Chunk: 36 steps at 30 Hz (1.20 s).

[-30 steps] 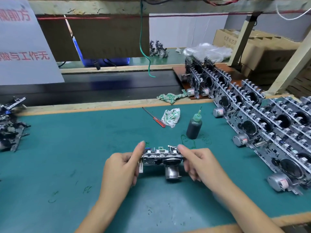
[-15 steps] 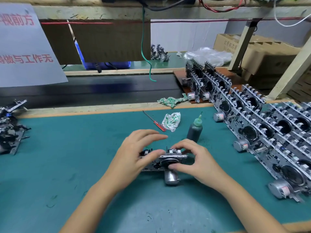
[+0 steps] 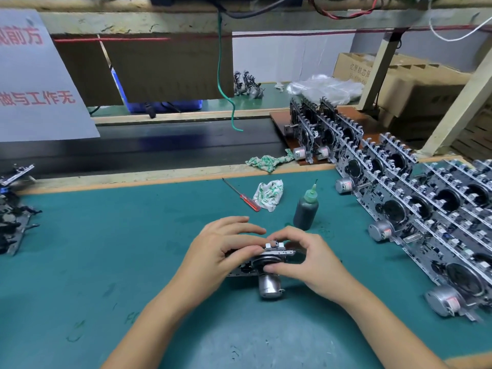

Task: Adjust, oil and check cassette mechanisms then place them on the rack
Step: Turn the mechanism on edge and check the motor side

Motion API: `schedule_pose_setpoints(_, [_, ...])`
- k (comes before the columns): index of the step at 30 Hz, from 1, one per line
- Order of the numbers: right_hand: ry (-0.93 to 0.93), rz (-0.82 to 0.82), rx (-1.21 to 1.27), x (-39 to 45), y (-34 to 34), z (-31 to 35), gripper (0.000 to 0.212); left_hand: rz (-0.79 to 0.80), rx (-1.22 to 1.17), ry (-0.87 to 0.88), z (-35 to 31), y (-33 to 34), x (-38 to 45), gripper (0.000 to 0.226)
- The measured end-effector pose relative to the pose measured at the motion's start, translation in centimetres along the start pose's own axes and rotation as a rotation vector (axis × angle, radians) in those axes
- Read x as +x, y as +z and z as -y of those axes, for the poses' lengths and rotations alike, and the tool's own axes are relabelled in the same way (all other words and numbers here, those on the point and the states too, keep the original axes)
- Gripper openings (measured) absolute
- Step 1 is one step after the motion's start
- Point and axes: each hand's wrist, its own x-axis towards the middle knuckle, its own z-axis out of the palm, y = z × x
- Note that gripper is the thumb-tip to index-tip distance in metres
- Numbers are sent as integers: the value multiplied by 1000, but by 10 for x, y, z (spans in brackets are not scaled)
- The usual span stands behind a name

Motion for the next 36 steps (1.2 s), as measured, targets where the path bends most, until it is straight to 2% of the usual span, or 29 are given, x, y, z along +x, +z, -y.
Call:
schedule_pose_setpoints(5, [-20,-5,-59,-8,2,5,30,45,19,-14,-6,-2,1,27])
schedule_pose_setpoints(8, [-79,-12,-403,-12,-2,7,36,55,33,-17,-9,-3,1,29])
schedule_pose_setpoints(12, [-227,-111,-795,-24,-5,4,45,54,31,-26,-9,-3,1,29])
schedule_pose_setpoints(15, [-324,-124,-873,-29,-7,-3,42,44,43,-33,-9,-3,0,32])
schedule_pose_setpoints(20, [-348,-109,-895,-26,-10,-3,41,43,34,-33,-8,-2,0,31])
schedule_pose_setpoints(22, [-295,-124,-853,-21,-10,0,42,46,35,-38,-8,-2,0,32])
schedule_pose_setpoints(25, [-115,-79,-458,-12,-8,6,41,59,33,-40,-8,-2,-1,32])
schedule_pose_setpoints(28, [-50,-22,-157,-5,-2,6,38,54,32,-36,-8,-2,-1,32])
schedule_pose_setpoints(32, [9,-27,-24,-3,2,5,31,49,45,-41,-7,-3,-1,29])
schedule_pose_setpoints(36, [3,-3,0,1,1,6,27,63,23,-48,-5,-2,-1,29])
